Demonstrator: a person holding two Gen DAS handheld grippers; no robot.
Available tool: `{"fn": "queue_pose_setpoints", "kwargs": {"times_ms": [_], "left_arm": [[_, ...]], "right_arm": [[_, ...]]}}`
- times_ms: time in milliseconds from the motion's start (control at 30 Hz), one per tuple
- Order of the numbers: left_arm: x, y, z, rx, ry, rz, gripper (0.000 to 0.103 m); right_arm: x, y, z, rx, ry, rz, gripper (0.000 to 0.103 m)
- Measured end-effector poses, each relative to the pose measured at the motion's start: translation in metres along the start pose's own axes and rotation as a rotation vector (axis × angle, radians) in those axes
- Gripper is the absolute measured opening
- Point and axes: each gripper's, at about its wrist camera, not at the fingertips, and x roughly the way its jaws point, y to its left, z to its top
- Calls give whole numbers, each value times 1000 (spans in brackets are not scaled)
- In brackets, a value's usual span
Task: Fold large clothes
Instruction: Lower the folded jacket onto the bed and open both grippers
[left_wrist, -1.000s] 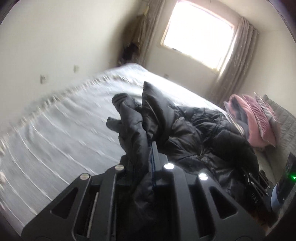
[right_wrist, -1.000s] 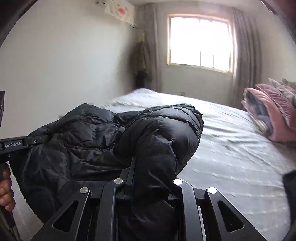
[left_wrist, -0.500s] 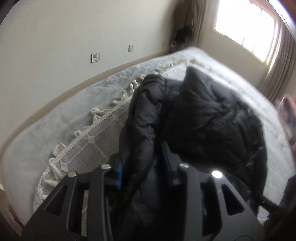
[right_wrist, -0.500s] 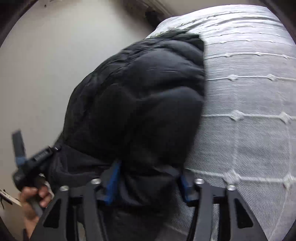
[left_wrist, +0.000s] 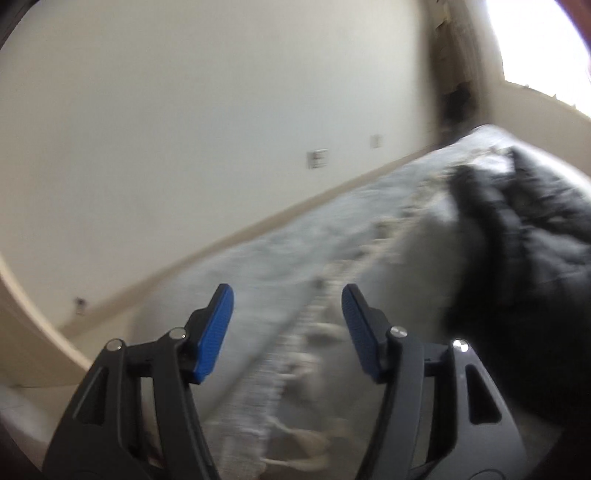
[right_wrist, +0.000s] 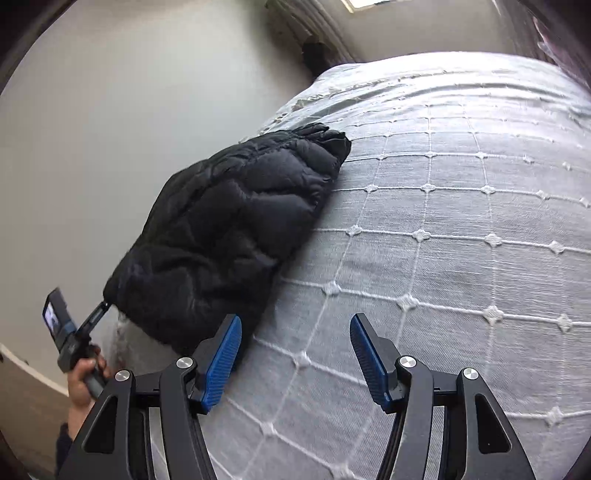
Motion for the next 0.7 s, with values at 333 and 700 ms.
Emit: {"fn": "queue_pose_setpoints", "kwargs": {"times_ms": [333,700], "left_arm": [[-143,32,18,24,-51,-140,68],[-305,32,-48,8,-57,-291,81]], "right_arm": [[-74,70,-26,-206,-66,5,64],[-146,123,-70,-327,-62,65,82]]}}
